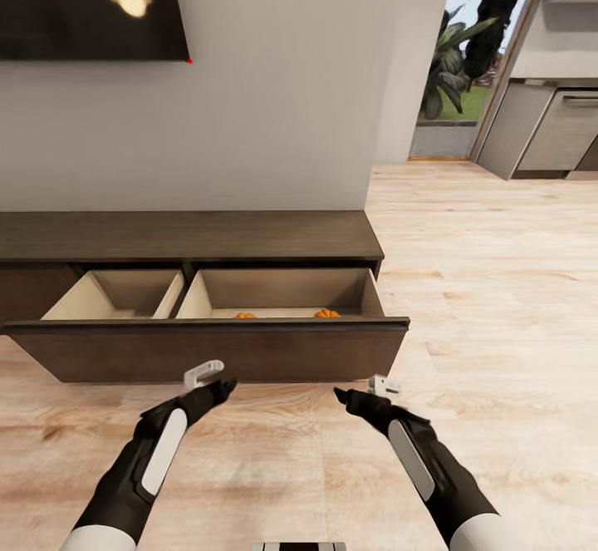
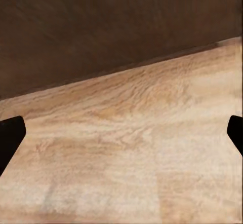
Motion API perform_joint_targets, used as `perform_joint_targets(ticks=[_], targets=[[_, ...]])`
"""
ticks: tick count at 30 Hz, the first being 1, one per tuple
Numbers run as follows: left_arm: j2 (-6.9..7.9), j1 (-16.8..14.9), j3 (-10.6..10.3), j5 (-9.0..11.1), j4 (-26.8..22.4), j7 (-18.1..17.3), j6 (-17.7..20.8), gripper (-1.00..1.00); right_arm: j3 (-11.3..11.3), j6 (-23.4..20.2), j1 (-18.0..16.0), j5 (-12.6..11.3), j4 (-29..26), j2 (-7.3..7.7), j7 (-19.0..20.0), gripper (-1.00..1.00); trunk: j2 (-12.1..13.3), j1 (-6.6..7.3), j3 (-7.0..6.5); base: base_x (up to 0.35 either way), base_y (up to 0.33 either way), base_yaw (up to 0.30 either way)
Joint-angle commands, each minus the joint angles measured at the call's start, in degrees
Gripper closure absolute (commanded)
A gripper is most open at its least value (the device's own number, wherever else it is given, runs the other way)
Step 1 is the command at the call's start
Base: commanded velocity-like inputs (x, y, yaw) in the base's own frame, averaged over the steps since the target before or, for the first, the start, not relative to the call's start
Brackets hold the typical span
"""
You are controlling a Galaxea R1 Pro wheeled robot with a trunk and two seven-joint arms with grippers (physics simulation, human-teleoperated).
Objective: Place each of the two pumpkins and all three candles from the living room inside a cabinet in the living room (use any cabinet), then make sure every cabinet is closed, and position the cauldron so it is next to a table in the living room.
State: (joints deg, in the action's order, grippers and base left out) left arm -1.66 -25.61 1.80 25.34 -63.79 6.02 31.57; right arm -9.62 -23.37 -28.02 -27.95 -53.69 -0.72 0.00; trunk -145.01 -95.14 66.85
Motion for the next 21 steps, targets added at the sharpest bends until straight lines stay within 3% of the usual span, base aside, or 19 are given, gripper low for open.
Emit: perform_joint_targets(ticks=[1,7,11,15,17,21], targets=[[-0.03,0.0,0.0,0.4,-0.1,0.5,-0.5,-1.0,-0.4,0.9,0.0,0.9,-0.1,0.04,-0.3,-1.0,0.0,0.01,0.05,0.0,0.0,0.0],[-0.19,0.4,-0.2,-4.5,-0.1,0.9,-3.0,-1.0,-1.2,5.0,0.0,3.4,-2.0,0.14,-0.7,-1.0,0.0,0.01,0.05,0.0,0.0,0.0],[-0.24,0.9,-0.3,-5.3,0.1,0.8,-8.2,-1.0,-1.2,5.9,0.0,3.6,-5.0,0.22,-0.8,-1.0,0.0,0.01,0.05,0.0,0.0,0.0],[-0.23,1.5,-0.5,-6.6,1.1,0.7,-10.4,-1.0,-1.3,9.9,0.1,5.0,-5.4,0.21,-1.0,-1.0,0.0,0.01,0.05,0.0,0.0,0.0],[-0.26,1.6,-1.2,-7.6,1.2,0.7,-10.8,-1.0,-1.3,13.2,0.3,6.8,-5.3,-0.03,-1.2,-1.0,0.0,0.01,0.05,0.0,0.0,0.0],[-0.23,2.7,-3.7,-10.2,1.3,0.8,-14.1,-1.0,-1.3,17.3,0.5,8.0,-4.5,-0.17,-1.3,-1.0,0.0,0.01,0.05,0.0,0.0,0.0]])
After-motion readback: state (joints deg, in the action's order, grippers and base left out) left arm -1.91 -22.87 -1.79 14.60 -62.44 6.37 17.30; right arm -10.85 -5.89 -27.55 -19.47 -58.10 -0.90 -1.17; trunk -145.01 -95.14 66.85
